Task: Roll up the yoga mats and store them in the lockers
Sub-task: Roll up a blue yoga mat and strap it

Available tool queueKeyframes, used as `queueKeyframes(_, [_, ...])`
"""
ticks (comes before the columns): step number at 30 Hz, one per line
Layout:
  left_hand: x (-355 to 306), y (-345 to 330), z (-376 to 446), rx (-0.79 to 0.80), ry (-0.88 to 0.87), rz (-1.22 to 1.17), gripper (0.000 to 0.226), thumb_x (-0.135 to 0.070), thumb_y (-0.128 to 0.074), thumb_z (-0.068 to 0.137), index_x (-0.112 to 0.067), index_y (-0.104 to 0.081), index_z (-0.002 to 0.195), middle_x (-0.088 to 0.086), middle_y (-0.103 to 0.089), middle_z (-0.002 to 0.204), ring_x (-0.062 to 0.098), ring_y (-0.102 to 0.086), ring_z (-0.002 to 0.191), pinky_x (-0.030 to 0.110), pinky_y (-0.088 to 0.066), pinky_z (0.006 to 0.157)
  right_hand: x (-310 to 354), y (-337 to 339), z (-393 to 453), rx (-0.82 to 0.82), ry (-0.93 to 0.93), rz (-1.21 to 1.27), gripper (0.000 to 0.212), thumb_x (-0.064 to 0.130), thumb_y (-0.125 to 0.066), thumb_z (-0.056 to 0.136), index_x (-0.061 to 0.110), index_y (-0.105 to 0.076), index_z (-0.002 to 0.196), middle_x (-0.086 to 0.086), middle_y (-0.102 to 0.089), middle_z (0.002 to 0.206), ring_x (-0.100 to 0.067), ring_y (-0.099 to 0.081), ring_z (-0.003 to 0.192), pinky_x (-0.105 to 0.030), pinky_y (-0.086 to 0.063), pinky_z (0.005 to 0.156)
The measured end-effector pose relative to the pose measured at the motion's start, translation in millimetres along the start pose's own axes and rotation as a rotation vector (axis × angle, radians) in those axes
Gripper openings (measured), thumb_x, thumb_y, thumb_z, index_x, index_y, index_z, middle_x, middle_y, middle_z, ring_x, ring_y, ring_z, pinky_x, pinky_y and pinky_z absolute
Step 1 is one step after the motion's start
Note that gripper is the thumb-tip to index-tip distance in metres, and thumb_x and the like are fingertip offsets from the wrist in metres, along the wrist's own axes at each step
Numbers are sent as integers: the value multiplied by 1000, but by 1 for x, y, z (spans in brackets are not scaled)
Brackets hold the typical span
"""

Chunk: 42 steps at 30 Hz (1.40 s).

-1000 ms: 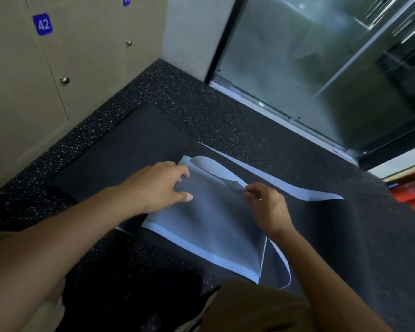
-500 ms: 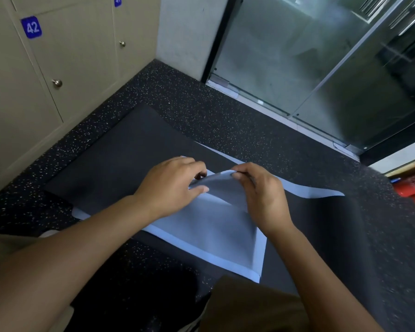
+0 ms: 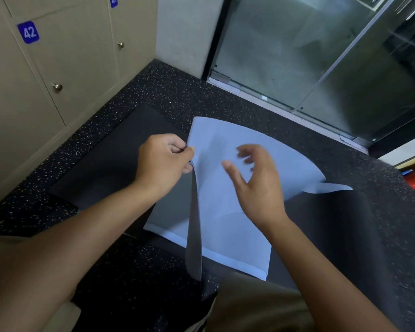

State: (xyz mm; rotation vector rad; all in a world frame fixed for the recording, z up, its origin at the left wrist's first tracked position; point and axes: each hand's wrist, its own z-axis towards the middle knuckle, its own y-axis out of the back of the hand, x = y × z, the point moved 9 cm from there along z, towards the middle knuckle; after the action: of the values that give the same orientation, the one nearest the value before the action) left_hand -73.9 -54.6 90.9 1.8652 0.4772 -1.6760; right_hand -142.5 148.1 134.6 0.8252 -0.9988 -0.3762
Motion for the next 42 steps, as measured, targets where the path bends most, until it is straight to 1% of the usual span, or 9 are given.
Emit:
queueKeyframes(4, [-3,4,-1,-24,4,-12,15,-8,-72,88,-5,-68,74,2,-71,60,18,-74,59,47,-64,72,-22,-69,-35,740,-194,39,60,69,-58,86,28,-55,130,10,-63,116,-9,-61,100,-24,-47,84])
queueKeyframes(7, [0,10,0,-63,27,-45,13,-7,-71,88,-2,-69,76,4,-72,61,19,-75,60,47,-64,74,-32,-92,-62,964,-245,-15,43,68,-64,85,32,-54,107,13,-60,106,-5,-57,90,-22,-44,75])
queueKeyframes(13, [15,27,12,-156,92,-29,13,-17,-75,86,-10,-69,77,1,-73,64,21,-75,66,46,-63,78,-29,-84,-38,667,-122,-197,33,29,-78,85,19,-50,71,0,-55,69,-18,-50,66,-35,-38,62])
queueKeyframes(20, [-15,57,12,-355,-224,601,53,-28,-86,75,-20,-53,115,9,-49,127,36,-47,118,44,-37,98,-32,-59,-12,382,-119,-157,49,26,-80,84,22,-37,62,2,-43,57,-15,-39,57,-37,-31,56])
queueKeyframes(27, [-18,11,-1,32,-519,774,28,-55,-70,87,-27,-66,86,-11,-59,82,22,-56,100,45,-24,107,-13,-23,-5,202,-85,-148,24,33,-76,89,24,-55,80,6,-58,69,-23,-57,72,-42,-46,65])
queueKeyframes(32, [-46,6,-45,71,-725,707,37,-45,-74,85,-21,-65,112,-2,-50,109,23,-53,101,35,-31,98,18,-2,-29,242,21,-164,18,33,-68,96,20,-58,89,5,-62,77,-21,-57,75,-42,-47,69])
queueKeyframes(37, [-91,24,-94,6,-878,737,54,-41,-78,84,-18,-64,130,8,-50,134,31,-50,122,45,-34,105,48,29,-62,196,194,-254,10,28,-67,97,19,-64,95,5,-65,82,-20,-59,78,-32,-36,65])
queueKeyframes(40, [-99,30,-117,51,-971,826,43,-49,-64,91,-21,-68,122,0,-60,127,29,-52,128,44,-29,111,72,53,-78,95,330,-325,7,27,-70,88,21,-65,89,8,-65,75,-20,-60,70,-24,-33,64])
queueKeyframes(42, [-96,35,-124,109,-964,853,42,-56,-50,95,-23,-68,115,-6,-62,111,23,-59,112,37,-32,106,90,66,-87,40,408,-362,7,28,-70,83,23,-66,85,9,-65,71,-18,-60,65,-22,-33,62])
